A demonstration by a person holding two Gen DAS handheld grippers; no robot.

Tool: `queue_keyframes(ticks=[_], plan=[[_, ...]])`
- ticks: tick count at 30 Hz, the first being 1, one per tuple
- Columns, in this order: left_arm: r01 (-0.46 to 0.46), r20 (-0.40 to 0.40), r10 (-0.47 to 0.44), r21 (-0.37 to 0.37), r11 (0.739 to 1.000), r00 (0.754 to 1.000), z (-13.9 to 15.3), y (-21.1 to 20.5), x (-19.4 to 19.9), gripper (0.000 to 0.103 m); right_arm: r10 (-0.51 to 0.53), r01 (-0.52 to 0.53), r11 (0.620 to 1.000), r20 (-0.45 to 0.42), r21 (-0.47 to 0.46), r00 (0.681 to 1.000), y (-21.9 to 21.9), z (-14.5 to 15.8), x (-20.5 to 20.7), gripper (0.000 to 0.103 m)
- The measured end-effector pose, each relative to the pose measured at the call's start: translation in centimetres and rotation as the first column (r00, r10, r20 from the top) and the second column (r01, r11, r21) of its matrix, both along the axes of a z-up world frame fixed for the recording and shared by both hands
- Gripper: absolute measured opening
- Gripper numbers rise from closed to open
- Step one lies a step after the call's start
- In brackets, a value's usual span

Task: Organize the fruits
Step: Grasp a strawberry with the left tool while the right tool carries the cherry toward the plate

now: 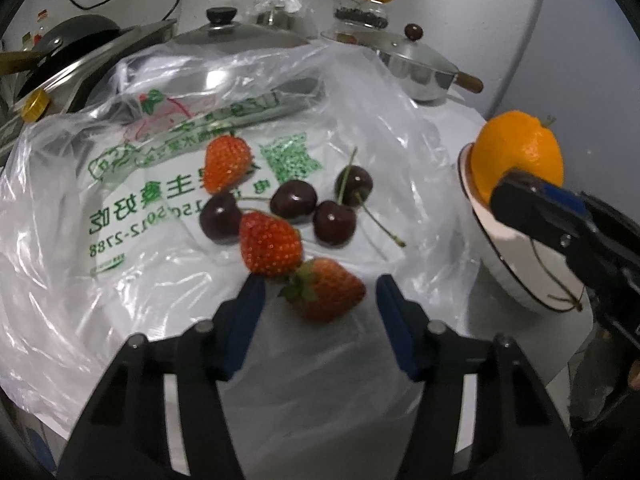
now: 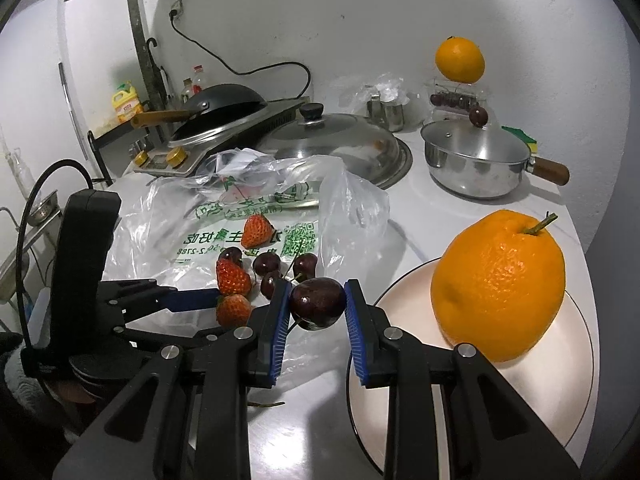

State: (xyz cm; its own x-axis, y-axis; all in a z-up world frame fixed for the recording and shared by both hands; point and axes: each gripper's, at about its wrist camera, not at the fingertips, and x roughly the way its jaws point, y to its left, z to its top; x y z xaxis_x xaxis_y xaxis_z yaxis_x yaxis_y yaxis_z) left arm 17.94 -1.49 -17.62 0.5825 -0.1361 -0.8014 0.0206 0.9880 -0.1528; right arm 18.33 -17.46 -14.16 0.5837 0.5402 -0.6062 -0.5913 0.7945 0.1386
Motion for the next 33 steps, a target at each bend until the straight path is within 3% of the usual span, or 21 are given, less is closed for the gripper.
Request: queue_keyframes(ticks=[9, 33], plan=[[0.024, 0.003, -0.024, -0.001, 1.0, 1.0, -0.1, -0.6, 0.6, 0.04, 0.013, -0.013, 1.0, 0.007, 0.0, 1.0, 0.0, 0.0, -0.2, 0.029], [0.051, 0.119, -0.049, -0.006, 0.999, 0.992, 3.6, 0.0, -2.9, 0.039, 0.007, -0.005, 0.999, 0.062, -0.033, 0.998, 0.8, 1.9, -2.2, 0.029]])
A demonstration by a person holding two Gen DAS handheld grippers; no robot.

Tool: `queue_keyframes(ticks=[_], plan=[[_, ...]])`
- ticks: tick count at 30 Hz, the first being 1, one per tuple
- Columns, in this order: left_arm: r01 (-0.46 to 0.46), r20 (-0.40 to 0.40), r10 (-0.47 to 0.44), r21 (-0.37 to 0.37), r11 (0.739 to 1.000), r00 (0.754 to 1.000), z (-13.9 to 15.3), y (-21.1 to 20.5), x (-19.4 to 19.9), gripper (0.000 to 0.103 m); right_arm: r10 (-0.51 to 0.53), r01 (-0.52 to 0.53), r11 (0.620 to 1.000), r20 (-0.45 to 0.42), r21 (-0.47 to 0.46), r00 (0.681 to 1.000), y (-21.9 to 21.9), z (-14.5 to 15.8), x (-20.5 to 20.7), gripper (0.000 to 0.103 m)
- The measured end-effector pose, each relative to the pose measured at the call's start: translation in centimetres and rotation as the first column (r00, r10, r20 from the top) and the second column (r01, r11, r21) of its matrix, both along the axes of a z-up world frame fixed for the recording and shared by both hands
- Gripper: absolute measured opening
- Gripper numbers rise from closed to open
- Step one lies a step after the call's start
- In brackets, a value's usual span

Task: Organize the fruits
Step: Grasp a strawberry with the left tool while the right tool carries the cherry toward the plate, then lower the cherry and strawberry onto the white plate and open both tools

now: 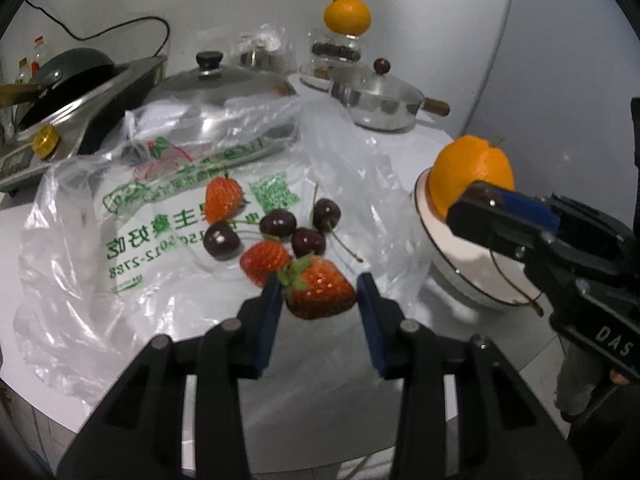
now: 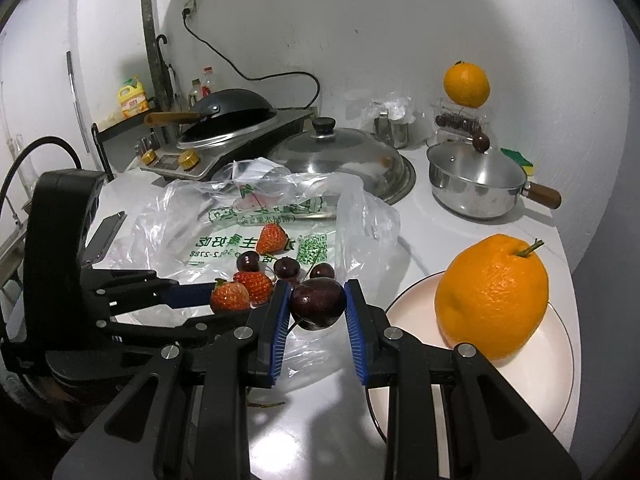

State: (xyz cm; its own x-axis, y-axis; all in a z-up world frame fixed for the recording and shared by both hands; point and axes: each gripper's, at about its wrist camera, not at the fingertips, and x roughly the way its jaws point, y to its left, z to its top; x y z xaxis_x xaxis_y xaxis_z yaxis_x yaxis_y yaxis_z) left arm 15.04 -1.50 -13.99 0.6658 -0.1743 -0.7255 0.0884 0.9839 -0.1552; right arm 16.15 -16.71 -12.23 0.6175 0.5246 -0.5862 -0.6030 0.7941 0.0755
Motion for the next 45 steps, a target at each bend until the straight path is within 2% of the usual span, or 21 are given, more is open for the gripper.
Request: queue_keyframes(ticks=[13, 26, 45], plan=[[0.025, 0.047, -0.025, 0.014, 1.0, 0.999, 2.0, -1.5, -0.8, 0.039, -0.054, 0.054, 0.999, 0.027, -0.001, 0.998, -2.6, 1.2, -1.6, 0.029], [0.097, 0.056, -0.098, 0.029, 0.995, 0.994, 3.1, -6.2, -0.1, 0.039, -0.136, 0.136, 0.991, 0.025, -0.002, 0.99, -7.7, 1.3, -1.5, 0.029], [0.19, 0.008, -0.19, 0.036, 0.981, 0.982, 1.3, -12.8, 2.3, 0.039, -0.221, 0.221, 0.975, -0.03, -0.001, 0.975, -14.3, -1.0, 0.5, 0.029]])
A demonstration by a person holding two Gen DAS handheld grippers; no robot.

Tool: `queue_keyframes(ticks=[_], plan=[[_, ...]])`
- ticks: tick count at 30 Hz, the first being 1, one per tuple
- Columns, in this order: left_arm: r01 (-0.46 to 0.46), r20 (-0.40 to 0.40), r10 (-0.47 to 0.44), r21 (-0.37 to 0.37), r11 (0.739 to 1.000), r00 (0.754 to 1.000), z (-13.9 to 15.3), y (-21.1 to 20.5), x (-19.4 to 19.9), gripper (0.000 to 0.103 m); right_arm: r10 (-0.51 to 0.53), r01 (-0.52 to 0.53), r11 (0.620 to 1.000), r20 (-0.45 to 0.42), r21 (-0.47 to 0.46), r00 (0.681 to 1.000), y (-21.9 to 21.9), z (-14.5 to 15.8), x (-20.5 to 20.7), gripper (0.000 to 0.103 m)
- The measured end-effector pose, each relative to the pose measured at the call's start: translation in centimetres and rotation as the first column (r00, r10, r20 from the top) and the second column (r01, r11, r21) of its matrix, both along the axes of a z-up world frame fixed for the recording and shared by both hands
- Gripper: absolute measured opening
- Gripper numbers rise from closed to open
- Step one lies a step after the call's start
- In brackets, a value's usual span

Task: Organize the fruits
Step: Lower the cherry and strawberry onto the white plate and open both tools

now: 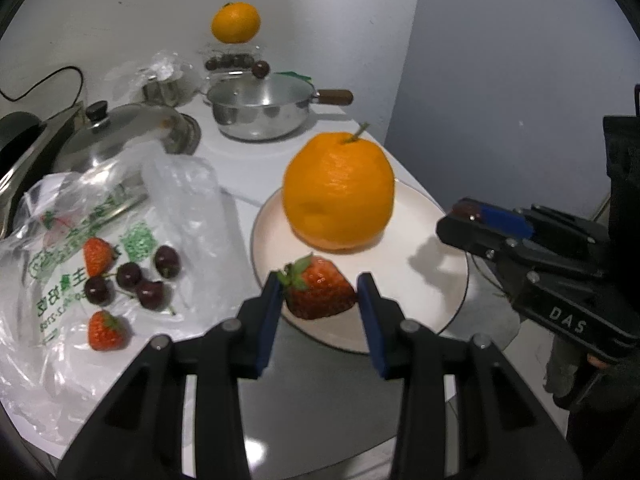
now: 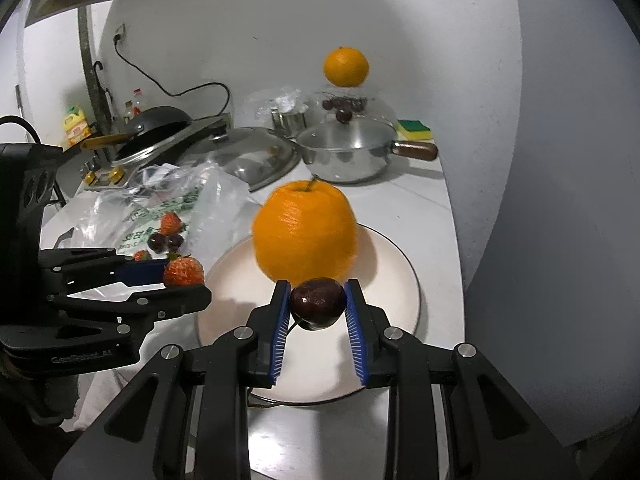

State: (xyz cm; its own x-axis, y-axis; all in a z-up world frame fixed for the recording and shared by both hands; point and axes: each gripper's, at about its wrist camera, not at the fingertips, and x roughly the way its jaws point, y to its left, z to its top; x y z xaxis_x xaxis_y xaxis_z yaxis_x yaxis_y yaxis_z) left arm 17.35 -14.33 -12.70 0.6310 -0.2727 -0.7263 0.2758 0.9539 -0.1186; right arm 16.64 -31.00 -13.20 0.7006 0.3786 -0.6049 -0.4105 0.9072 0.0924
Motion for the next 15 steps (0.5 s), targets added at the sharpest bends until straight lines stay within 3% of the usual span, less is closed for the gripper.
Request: queue_keyframes(ticks=[15], plan=[[0.074, -0.065, -0.075, -0.009, 0.997, 0.995, -2.6, -4.6, 2.3, 0.039, -0.01, 0.01, 1.0, -0.031, -0.005, 0.999, -2.7, -2.2, 3.3, 0.029]])
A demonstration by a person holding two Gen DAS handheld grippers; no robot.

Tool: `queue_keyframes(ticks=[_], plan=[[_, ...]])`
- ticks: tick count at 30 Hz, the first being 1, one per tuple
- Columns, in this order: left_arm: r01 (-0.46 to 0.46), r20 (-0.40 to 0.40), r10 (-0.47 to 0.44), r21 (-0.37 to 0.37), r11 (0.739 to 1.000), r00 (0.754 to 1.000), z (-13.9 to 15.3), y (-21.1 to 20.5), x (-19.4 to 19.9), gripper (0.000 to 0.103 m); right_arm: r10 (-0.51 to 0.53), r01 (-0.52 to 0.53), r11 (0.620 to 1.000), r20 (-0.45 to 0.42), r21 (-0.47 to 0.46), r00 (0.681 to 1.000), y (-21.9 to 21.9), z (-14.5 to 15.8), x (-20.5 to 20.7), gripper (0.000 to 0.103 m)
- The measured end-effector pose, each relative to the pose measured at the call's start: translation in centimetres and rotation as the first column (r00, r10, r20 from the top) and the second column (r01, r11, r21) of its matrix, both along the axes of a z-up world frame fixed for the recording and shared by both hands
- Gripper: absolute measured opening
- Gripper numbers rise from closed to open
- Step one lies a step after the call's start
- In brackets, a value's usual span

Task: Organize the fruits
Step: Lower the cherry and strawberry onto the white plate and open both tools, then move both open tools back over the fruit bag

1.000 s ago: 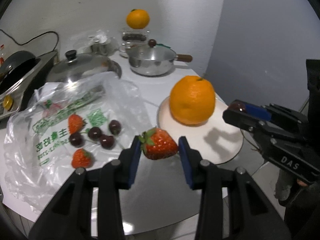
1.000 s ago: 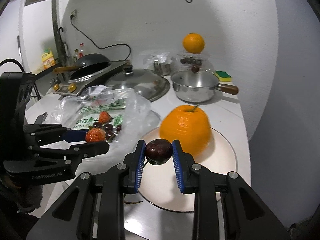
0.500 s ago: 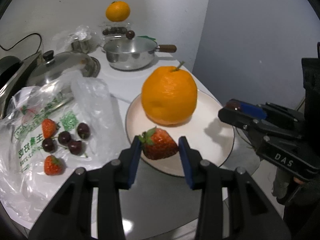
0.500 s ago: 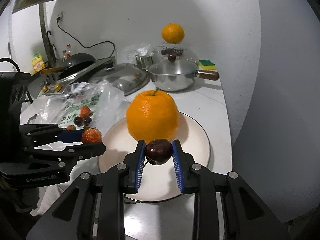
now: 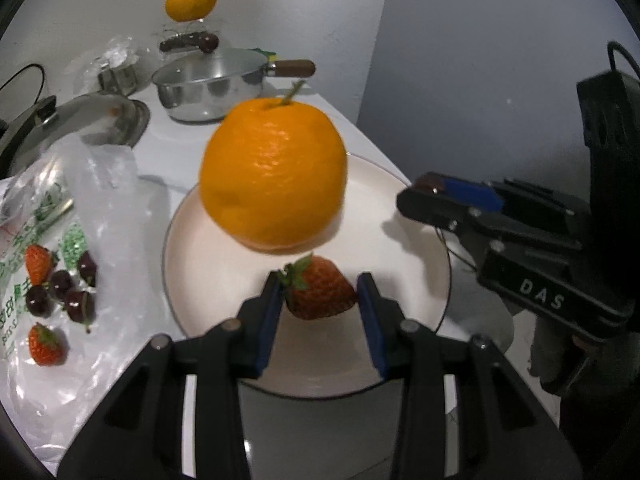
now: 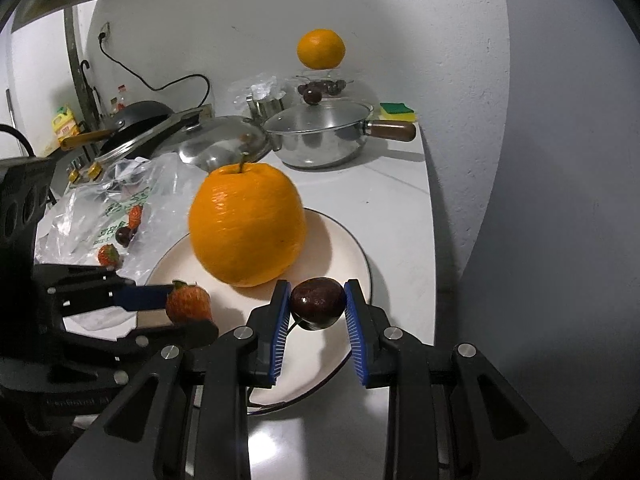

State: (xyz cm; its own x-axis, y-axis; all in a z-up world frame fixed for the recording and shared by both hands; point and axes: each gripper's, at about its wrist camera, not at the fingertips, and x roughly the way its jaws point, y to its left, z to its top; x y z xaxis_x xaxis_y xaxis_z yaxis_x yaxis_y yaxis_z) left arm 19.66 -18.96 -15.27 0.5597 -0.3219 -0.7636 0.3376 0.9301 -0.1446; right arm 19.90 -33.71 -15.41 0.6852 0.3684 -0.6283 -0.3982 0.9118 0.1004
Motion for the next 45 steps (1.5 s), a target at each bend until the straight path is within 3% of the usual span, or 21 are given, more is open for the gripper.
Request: queue_keyframes(ticks=[13, 16, 30, 33, 35, 45], plan=[[0.045, -0.036, -0.046, -0.023, 0.999, 0.998, -1.3, -1.7, 1.2, 0.041, 0.029, -0.028, 1.0, -0.015, 0.014, 0.999, -0.1, -0.7, 2.0, 0.029], [0.044, -0.027, -0.045, -0.032, 0.999, 0.999, -0.9, -1.6, 1.0, 0.054, 0.037, -0.036, 0.999, -0.017, 0.015, 0.999, 0.1, -0.7, 2.2, 0.029], [-0.039, 0.022, 0.04, -0.04, 0.998, 0.999, 0.8, 1.8, 0.0, 0.062, 0.047, -0.047, 0.999, -0.032, 0.001, 0.998, 1.8, -0.9, 2.8, 0.029], [-0.049, 0.029, 0.05, -0.041, 0.998, 0.998, 0.9, 2.4, -0.3, 0.062, 0.033, -0.033, 0.999, -0.037, -0.01, 0.999, 1.8, -0.8, 2.7, 0.033], [-0.052, 0.032, 0.053, -0.042, 0.998, 0.998, 1.0, 2.7, -0.5, 0.062, 0.024, -0.025, 1.0, -0.036, -0.014, 0.999, 1.9, -0.7, 2.5, 0.042], [-0.064, 0.052, 0.066, -0.045, 0.997, 0.996, 1.6, 3.7, -2.3, 0.063, -0.003, 0.003, 1.0, -0.012, -0.02, 1.0, 2.0, 0.5, 0.8, 0.042]])
